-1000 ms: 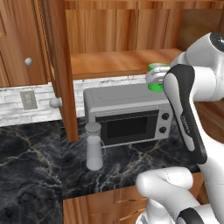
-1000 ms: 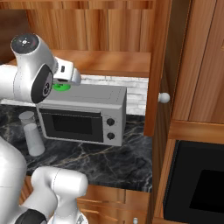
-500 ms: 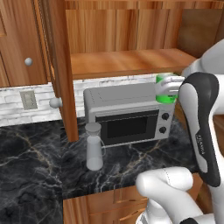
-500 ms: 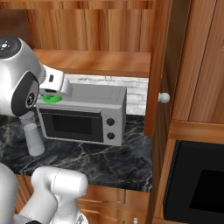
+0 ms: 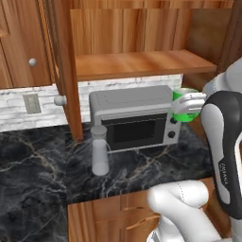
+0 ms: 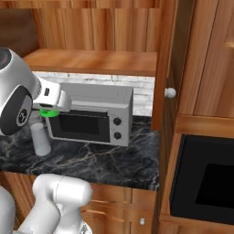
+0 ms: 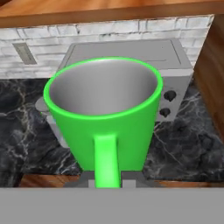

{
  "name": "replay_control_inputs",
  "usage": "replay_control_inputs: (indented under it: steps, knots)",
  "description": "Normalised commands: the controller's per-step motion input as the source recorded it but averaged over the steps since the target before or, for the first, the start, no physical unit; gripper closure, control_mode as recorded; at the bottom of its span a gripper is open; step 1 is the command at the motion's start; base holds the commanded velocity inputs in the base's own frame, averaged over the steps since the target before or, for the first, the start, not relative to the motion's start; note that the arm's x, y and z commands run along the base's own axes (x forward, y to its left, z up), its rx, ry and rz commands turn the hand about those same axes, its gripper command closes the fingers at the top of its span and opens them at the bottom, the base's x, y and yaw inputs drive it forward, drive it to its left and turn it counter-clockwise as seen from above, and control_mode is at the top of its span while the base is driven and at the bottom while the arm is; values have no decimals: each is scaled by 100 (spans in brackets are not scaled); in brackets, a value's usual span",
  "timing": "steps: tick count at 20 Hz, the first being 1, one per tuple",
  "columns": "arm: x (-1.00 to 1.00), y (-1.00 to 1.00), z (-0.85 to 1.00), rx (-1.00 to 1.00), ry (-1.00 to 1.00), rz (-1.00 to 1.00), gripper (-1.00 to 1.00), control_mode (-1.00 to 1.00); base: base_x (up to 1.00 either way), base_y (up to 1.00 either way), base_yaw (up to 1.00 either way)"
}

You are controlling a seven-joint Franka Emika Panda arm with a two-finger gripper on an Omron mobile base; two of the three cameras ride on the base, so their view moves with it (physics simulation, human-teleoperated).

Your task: There is a tray on the dining counter. Grab the cup, mug, and pitcher and place them on the tray. The pitcher may be placed next to the tray if it cannot fit the tray.

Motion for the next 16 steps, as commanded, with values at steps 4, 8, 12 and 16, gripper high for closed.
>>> replay_control_inputs:
  steps: [4,8,12,16]
  knots:
    - [0,0,0,0,0,0,100,100,-100,-26,-2]
    - [0,0,0,0,0,0,100,100,-98,-52,-13]
    - [0,0,0,0,0,0,100,100,-90,-54,-33]
    - [0,0,0,0,0,0,100,100,-50,-32,-72]
